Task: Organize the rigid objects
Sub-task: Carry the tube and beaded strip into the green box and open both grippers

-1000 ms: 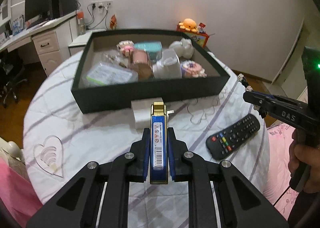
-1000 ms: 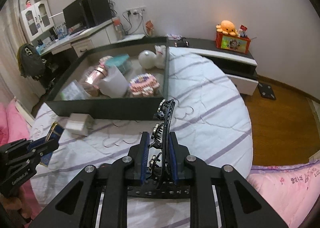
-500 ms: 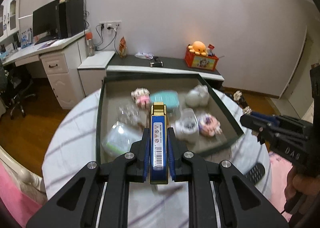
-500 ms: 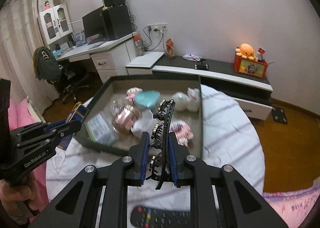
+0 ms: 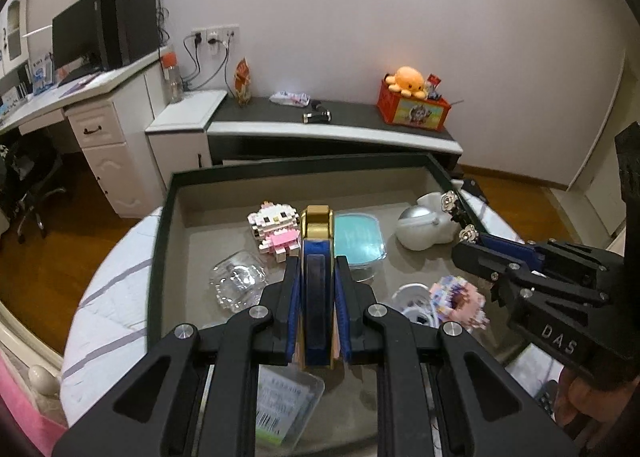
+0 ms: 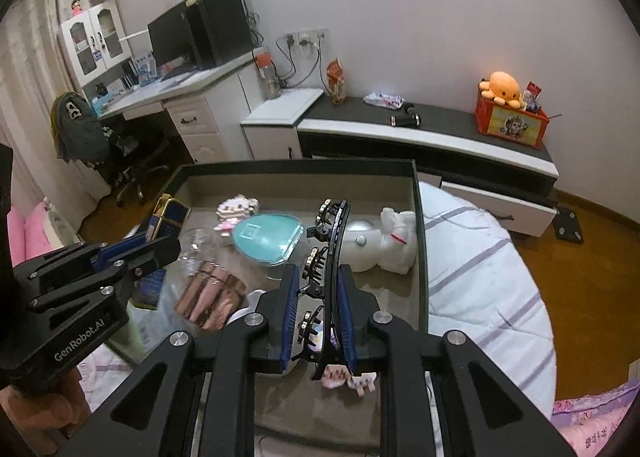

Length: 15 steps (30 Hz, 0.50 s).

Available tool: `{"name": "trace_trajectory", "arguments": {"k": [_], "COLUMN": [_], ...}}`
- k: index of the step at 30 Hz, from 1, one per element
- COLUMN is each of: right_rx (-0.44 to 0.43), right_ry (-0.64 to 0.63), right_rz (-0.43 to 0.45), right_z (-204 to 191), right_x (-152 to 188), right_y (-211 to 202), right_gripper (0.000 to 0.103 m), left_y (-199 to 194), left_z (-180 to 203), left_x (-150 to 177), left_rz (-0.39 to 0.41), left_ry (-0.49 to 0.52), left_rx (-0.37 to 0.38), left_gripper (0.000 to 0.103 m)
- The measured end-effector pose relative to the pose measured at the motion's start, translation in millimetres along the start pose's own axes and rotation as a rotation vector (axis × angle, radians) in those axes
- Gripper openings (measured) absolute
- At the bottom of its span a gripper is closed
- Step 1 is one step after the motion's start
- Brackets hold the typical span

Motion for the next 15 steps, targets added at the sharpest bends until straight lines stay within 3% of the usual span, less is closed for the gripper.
{"name": "trace_trajectory", "arguments": {"k": [5, 6, 7, 10, 15], "right_rx": [0.000, -0.002, -0.001, -0.004, 0.009], "right_ry": [0.014, 0.017, 0.020, 0.018, 0.028], "right_rz": [-0.038, -0.037, -0.032, -0.016, 0.008], "right_z": [4, 5, 6, 5, 2], "right_x": [5, 6, 7, 7, 9], "right_y": [18, 19, 18, 12, -4], "right_gripper": [0.021, 0.031, 0.049, 0.080, 0.085], "left_y": [13, 12, 10, -1, -30], "left_z": [2, 2, 2, 2, -7], "left_x": [1, 2, 2, 4, 6], "left_rz": [-0.027, -0.027, -0.026, 0.003, 0.061], "left_ry": [0.012, 0.013, 0.013, 0.007, -0.022], "left_rx": [-0.020, -0.024, -0.028, -0.054, -0.092], "left_gripper": [0.019, 0.020, 0.027, 0.061, 0.088]}}
Point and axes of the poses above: each gripper's, at about its wrist camera, not at the fingertips, and y roughly the way its jaws point, z to its right, x to its underside, the point moved 1 cm from there along y, roughly the way its jaws point, and after that the axes turned 3 degrees about x, right-handed, at the moved point
